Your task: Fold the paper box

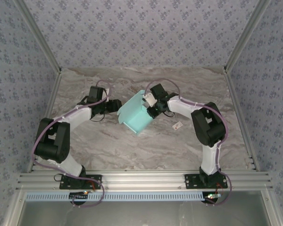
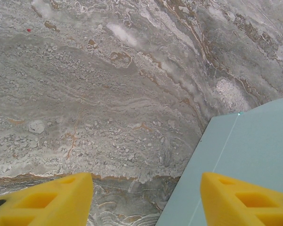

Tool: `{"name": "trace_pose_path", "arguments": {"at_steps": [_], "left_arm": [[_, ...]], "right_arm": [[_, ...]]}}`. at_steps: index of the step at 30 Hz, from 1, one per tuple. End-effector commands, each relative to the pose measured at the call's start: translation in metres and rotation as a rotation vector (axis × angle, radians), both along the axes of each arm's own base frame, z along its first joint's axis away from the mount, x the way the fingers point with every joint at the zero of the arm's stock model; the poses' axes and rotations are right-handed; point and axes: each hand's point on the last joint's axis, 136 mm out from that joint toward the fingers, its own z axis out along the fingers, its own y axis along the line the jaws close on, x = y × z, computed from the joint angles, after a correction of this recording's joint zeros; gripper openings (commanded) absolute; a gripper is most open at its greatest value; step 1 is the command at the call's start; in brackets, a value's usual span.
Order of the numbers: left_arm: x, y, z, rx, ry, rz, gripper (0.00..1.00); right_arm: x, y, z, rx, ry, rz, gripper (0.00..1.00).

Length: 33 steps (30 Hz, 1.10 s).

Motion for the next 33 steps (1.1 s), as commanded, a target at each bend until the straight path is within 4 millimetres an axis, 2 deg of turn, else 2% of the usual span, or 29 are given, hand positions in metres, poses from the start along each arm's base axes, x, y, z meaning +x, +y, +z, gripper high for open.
{"name": "trace_pose_path", "arguments": {"at_steps": [1, 9, 23, 33], "left_arm": [[-0.001, 0.002, 0.007, 0.0, -0.022, -0.011, 0.62], [-0.002, 0.003, 0.005, 0.004, -0.02, -0.008, 0.62], [-0.002, 0.004, 0.001, 0.006, -0.01, -0.006, 0.62], [-0.004, 0.004, -0.006, 0.003, 0.001, -0.001, 0.62]], "right_arm": [[-0.004, -0.019, -0.012, -0.141, -0.002, -0.043, 0.1], [-0.005, -0.039, -0.018, -0.328, -0.089, -0.131, 0.08], [-0.011, -0.061, -0.02, -0.549, -0.168, -0.17, 0.05], [-0.014, -0.078, -0.032, -0.724, -0.209, -0.206, 0.03]]}}
